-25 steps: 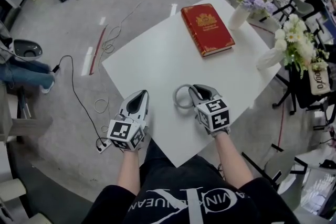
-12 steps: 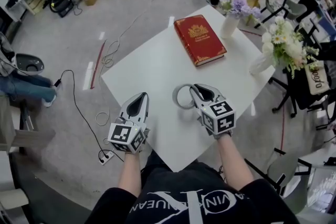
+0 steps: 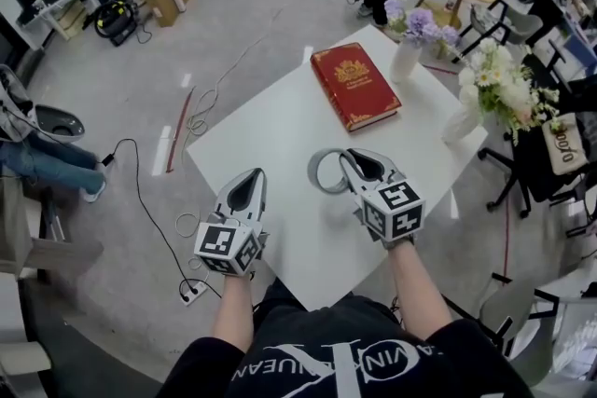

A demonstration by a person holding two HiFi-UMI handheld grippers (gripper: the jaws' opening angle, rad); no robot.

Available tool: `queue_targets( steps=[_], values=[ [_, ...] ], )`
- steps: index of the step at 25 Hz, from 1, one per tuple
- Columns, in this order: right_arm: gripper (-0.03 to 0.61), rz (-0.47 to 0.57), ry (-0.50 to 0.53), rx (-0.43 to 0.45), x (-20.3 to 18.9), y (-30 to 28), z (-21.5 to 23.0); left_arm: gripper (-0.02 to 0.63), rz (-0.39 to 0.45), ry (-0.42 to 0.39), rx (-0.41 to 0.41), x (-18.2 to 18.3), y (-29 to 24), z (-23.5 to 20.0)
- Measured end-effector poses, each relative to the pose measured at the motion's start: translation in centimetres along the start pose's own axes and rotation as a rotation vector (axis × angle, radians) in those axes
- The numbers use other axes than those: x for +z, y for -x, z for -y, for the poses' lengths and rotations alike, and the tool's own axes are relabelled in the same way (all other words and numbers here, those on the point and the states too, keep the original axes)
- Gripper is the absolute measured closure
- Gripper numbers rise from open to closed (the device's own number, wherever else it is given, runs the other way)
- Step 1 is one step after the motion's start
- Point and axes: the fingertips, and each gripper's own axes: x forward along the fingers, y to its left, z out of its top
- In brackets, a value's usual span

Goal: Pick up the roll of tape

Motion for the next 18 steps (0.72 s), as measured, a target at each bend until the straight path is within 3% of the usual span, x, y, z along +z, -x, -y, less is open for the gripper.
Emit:
queue_targets(
  steps=[18],
  values=[
    [0.514, 0.143, 0.015, 0.008, 5.4, 0.6, 0.2, 0.611, 0.075, -0.019, 0.030, 3.9, 0.3, -1.4]
  ],
)
